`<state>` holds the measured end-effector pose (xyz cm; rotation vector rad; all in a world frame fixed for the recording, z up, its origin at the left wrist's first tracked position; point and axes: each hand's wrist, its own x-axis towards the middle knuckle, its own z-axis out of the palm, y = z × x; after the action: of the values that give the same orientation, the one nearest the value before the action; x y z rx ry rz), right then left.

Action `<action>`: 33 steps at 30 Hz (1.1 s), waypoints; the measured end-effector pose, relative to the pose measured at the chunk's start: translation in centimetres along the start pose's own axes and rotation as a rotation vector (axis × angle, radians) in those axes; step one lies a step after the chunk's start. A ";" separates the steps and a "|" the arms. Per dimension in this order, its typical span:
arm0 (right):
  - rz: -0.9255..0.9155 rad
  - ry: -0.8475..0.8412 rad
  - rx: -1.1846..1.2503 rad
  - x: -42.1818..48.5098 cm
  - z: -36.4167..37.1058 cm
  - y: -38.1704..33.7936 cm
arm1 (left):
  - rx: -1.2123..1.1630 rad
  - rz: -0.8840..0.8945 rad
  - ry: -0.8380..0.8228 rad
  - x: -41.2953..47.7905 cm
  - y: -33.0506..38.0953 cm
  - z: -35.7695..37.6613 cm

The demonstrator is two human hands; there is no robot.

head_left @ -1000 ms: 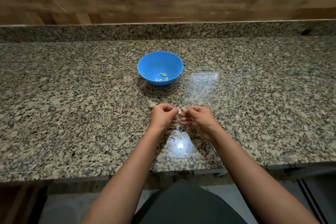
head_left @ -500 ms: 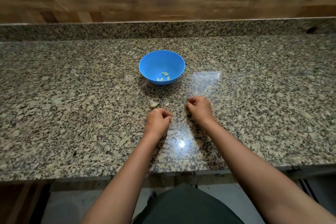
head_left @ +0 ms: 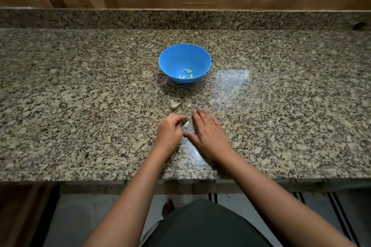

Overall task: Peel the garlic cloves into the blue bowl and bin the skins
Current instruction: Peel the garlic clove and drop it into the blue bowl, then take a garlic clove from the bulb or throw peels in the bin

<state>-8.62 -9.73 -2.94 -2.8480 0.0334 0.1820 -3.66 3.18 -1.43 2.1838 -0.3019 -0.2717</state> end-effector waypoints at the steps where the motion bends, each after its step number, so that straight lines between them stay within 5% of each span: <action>1: -0.022 0.031 0.049 0.2 -0.2 0.2 | 0.074 0.035 -0.035 -0.1 0.0 0.0; 8: -0.138 0.142 0.261 -3.0 -1.1 2.0 | 0.410 0.260 -0.166 -1.0 0.4 1.1; 18: -0.117 0.127 0.199 -3.1 -1.9 1.7 | 0.333 0.163 -0.039 -1.6 1.7 1.9; 25: 0.291 0.065 0.844 -2.4 -3.6 -0.4 | -0.246 -0.200 0.181 -2.5 1.1 0.6; 33: 0.247 -0.267 1.220 -1.6 -2.4 -10.2 | -0.979 -0.425 0.591 -9.4 -2.8 -6.1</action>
<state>-9.52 -0.69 2.45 -1.5846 0.3180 0.4137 -10.39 12.35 0.62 1.2366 0.5392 0.0214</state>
